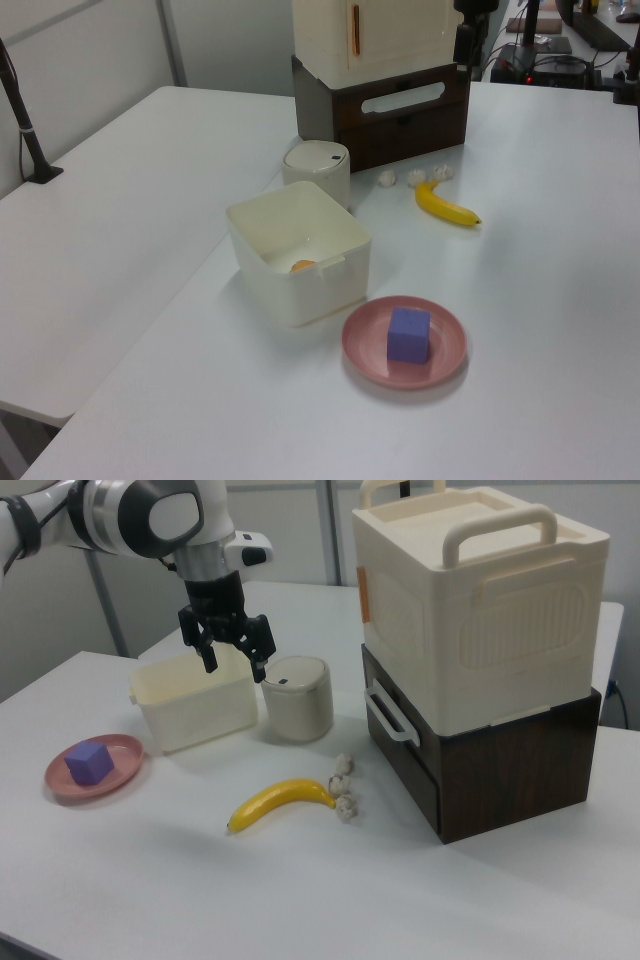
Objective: Put the cube on the table
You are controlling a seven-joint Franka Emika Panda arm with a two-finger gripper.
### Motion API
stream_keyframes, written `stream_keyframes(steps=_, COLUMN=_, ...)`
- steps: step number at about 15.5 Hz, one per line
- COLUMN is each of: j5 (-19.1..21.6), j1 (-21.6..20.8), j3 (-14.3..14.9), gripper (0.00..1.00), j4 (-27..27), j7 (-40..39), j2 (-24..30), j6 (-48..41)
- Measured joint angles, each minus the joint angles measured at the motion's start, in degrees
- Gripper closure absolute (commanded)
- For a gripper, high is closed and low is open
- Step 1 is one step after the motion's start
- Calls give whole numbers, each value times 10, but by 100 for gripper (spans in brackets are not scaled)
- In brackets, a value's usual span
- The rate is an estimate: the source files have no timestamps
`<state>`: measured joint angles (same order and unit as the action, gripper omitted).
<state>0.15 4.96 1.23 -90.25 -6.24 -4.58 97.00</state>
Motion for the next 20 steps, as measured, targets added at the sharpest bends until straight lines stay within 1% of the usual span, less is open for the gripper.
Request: stream_keyframes(steps=20, j5=0, j1=1, j3=0, gripper=0, j4=1, j7=1, j2=1, j6=-11)
